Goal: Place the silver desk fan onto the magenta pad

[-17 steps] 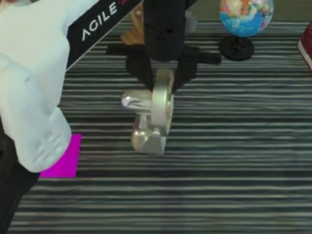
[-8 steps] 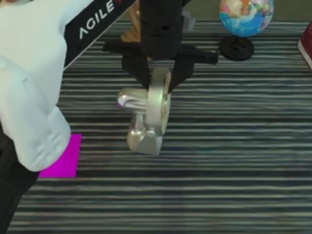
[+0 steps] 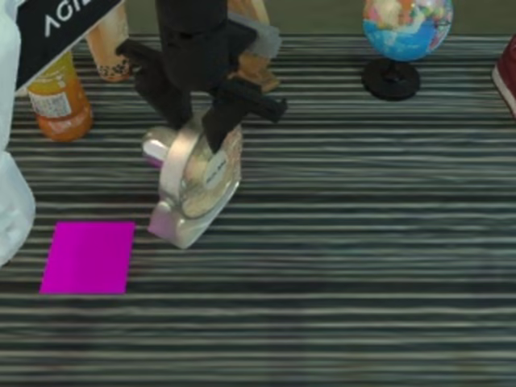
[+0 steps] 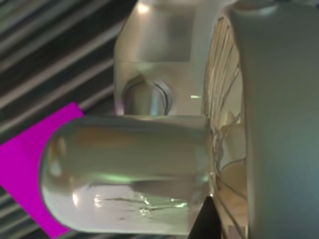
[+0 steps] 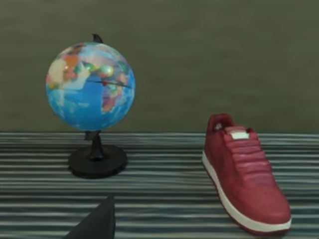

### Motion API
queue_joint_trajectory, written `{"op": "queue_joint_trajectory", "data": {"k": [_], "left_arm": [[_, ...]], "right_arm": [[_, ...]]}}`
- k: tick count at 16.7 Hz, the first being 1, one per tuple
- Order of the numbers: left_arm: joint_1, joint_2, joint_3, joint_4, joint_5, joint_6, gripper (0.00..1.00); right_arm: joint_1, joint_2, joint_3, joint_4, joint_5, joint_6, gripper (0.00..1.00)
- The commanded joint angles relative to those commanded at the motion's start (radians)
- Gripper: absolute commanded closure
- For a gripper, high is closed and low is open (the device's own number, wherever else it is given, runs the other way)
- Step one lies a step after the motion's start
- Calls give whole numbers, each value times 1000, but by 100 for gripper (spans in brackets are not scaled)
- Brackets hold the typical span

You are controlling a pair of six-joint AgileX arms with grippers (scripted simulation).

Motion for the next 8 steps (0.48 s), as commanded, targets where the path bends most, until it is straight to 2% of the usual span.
{"op": "queue_joint_trajectory", "data": {"k": [8], "left_arm": [[191, -305, -419, 160, 0, 809, 100]], "right_arm": [[0, 0, 0, 0, 0, 0, 0]]}}
